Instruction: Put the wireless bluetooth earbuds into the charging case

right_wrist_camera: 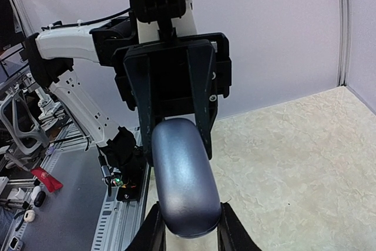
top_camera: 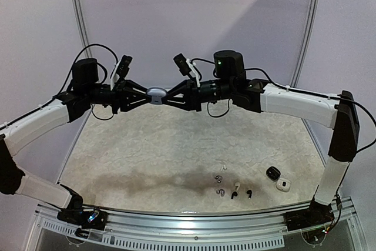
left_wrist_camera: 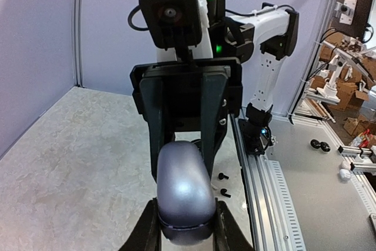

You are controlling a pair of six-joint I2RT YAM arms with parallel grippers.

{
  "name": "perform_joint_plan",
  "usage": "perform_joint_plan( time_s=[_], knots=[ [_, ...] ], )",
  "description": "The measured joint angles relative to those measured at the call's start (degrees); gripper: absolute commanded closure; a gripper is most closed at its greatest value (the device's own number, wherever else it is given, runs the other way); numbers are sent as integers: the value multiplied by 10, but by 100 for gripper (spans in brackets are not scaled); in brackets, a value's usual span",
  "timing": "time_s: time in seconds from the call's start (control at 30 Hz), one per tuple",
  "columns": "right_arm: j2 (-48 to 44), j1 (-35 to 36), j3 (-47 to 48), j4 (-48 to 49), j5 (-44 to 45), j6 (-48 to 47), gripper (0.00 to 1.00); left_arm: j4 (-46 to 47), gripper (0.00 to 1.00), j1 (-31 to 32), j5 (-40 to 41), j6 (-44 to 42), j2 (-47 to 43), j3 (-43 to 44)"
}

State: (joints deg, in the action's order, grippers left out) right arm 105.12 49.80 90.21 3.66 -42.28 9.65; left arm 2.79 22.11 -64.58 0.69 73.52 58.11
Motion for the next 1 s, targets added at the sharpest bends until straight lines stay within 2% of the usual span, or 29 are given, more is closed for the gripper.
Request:
perform_joint_plan(
  time_s=[0.07, 0.1, 0.13, 0.17, 0.23, 0.37, 0.5, 0.87, 1.0],
  knots=[
    [0, 0, 1, -2, -1, -1, 99, 0, 52, 0, -1, 0, 0, 0],
    [0, 0, 1, -3, -1, -3, 100, -1, 41, 0, 0, 1, 0, 0],
    [0, 0, 1, -3, 0, -4, 100, -2, 36, 0, 2, -1, 0, 0],
    [0, 1, 1, -3, 1, -6, 100, -5, 35, 0, 3, -5, 0, 0],
    [0, 2, 1, -3, 7, -12, 100, -10, 35, 0, 5, -10, 0, -1],
    [-2, 4, 1, -3, 19, -24, 100, -14, 50, 0, 9, -14, 0, -9],
    [-9, 4, 1, -3, 29, -33, 100, -13, 58, 0, 12, -14, 0, -17],
    [-11, 7, 1, -2, 46, -45, 100, 33, 50, 3, 22, 13, 0, -32],
    [-11, 9, 1, -2, 54, -51, 100, 68, 61, 10, 28, 37, 0, -36]
  ],
)
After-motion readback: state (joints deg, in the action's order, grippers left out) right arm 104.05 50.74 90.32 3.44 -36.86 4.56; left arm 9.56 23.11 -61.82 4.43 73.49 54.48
